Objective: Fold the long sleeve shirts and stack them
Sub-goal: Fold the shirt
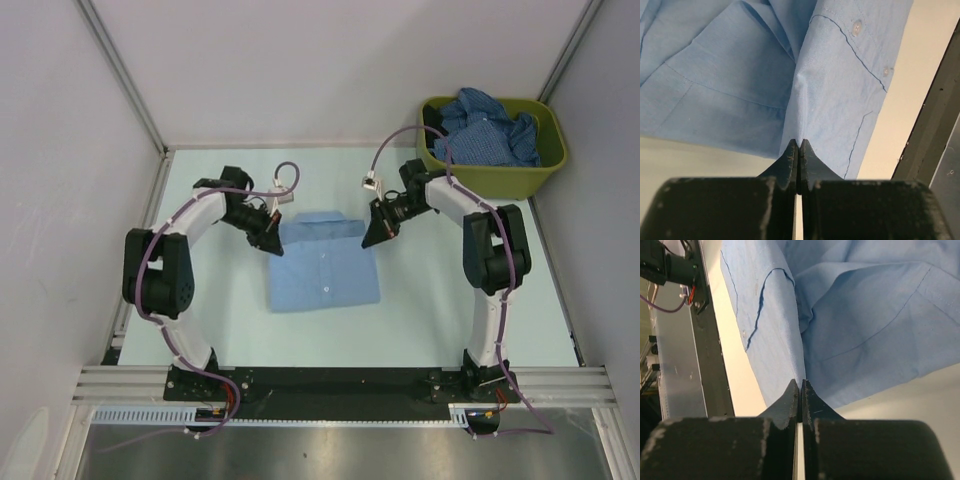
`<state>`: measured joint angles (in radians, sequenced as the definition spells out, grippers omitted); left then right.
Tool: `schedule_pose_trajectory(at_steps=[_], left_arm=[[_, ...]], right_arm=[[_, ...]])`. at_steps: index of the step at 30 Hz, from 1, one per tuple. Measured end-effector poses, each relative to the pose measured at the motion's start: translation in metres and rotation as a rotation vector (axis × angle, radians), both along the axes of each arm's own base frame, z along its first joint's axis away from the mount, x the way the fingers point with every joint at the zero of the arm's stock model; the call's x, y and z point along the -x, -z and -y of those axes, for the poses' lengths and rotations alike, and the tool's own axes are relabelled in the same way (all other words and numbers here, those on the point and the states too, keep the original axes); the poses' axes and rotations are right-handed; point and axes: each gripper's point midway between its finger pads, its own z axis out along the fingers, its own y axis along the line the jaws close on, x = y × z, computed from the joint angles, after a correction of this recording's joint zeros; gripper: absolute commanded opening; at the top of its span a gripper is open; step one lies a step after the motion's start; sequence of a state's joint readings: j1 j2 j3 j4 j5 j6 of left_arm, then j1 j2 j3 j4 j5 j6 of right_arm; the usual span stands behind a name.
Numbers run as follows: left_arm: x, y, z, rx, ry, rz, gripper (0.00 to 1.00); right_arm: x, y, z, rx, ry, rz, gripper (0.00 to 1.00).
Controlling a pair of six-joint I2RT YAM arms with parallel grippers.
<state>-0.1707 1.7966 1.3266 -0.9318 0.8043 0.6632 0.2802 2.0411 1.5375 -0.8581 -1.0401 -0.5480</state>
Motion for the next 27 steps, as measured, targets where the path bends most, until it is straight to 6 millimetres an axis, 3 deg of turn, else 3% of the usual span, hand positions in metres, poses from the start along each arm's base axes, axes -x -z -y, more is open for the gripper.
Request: schedule_pose_trajectory(at_steps=[7,15,20,27], left_arm=[[-0.035,-0.018,-0.003,-0.009,-0.012,0.051,0.00],[-0.087,-0.006,-0.014,-0.019,-0.053,0.054,0.00],[-0.110,0.013,-0.015,-0.022,-0.083,0.023,0.00],[-0.112,0.067,-0.013,-0.093,-0.162,-0.119,0.01]], right_arm=[[-0.038,-0.021,-0.004,-0.025,0.026,0.050,0.00],[-0.083,-0.014,-0.015,-0.031,0.040,0.075,0.00],[-0.102,0.012,-0.019,-0.013,0.068,0.034,0.00],[-0.106,0.072,-0.021,0.054,0.128,-0.094,0.00]])
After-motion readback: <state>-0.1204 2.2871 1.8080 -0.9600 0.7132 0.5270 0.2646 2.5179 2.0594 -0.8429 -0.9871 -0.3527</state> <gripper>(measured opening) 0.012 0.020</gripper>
